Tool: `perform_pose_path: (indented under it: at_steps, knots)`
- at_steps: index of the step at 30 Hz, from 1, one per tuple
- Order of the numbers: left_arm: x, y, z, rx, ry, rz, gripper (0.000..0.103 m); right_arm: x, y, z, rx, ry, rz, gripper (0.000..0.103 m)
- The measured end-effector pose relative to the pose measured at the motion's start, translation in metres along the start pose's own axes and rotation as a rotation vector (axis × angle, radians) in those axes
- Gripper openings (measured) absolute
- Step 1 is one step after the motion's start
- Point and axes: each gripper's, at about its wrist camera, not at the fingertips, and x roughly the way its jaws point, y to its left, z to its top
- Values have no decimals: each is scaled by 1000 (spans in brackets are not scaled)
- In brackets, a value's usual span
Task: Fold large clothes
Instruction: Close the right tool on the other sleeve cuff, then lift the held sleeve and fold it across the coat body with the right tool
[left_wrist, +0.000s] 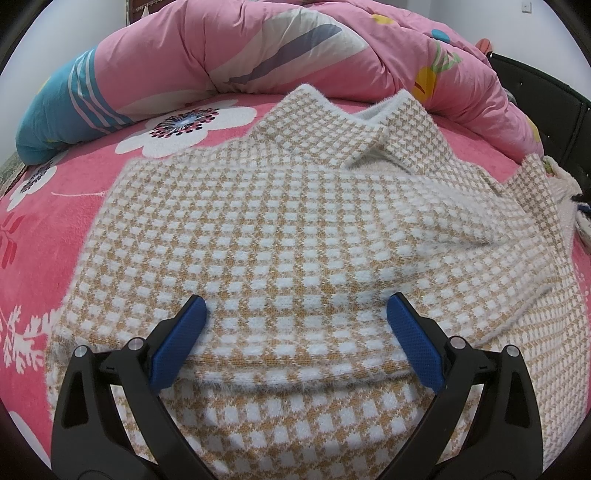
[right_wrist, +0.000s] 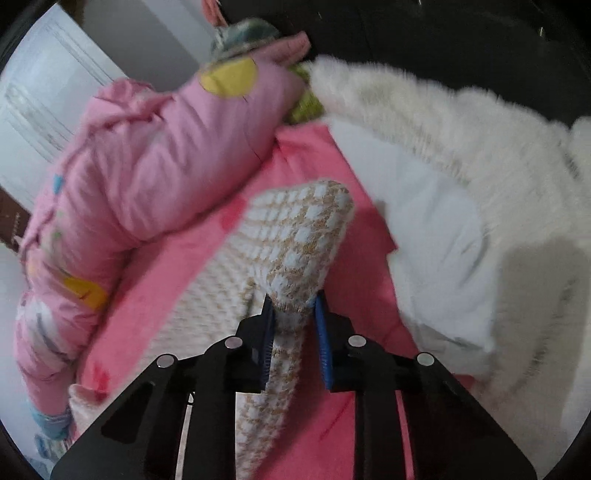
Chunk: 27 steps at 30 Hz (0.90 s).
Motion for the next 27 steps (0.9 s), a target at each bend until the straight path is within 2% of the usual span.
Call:
perform_pose_path:
  at_steps: [4,8,13,19,27]
  knots:
    - [1,0,0,0,0,0,95,-53,14,5,-55,-57,45,20]
    - [0,0,0,-1,2,-2,95,-123,44,2,-159,-150,92,20]
    - [-5,0,-1,-3,-12,-6,95,-197,89,-19,-255,-234,154,20]
    - [-29,2,-2,2,-56,-14,95,-249,140,-50,-331,-296,222,20]
    - [-63,19,-5,24,-109,22,95,-278,203,-93,-413,-328,284,20]
